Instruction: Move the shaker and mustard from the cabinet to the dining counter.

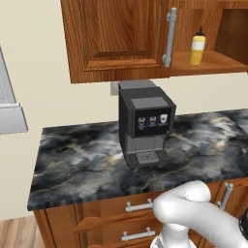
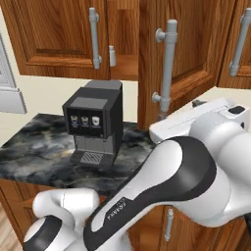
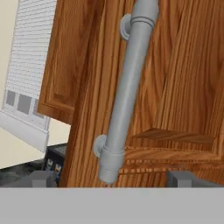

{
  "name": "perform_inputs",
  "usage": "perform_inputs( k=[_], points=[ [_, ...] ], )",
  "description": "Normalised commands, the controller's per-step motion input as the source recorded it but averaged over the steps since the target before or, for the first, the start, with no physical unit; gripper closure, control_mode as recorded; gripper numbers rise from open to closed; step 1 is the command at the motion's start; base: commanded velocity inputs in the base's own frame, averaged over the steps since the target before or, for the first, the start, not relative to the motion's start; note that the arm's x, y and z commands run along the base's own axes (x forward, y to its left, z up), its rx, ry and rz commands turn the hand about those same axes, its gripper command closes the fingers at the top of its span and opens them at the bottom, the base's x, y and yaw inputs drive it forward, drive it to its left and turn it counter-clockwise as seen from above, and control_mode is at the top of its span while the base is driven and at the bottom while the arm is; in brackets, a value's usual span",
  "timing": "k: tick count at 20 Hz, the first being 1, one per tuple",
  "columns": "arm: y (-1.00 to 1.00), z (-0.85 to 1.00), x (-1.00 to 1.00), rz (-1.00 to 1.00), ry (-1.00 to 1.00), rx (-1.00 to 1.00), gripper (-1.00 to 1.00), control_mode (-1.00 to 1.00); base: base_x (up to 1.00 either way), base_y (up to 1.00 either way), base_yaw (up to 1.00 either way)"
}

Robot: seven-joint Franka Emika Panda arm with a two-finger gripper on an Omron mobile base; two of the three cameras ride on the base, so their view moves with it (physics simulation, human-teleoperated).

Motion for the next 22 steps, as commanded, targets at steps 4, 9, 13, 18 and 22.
perform_inputs(
  k=[4,9,13,18,22],
  points=[
    [0.67,-0.06,-0.38,-0.28,0.00,-0.09,-1.00,-1.00,0.00,0.00,0.00],
    [1.00,-0.22,-0.02,-0.38,0.00,-0.22,-1.00,-1.00,0.00,0.00,0.00],
    [1.00,-0.18,0.00,-0.40,0.00,-0.24,-1.00,-1.00,0.00,0.00,0.00],
    [0.93,-0.01,0.00,-0.36,0.00,-0.18,-1.00,-1.00,0.00,0.00,0.00],
    [0.75,0.05,0.22,-0.30,0.01,-0.09,-1.00,-1.00,0.00,0.00,0.00]
  ],
)
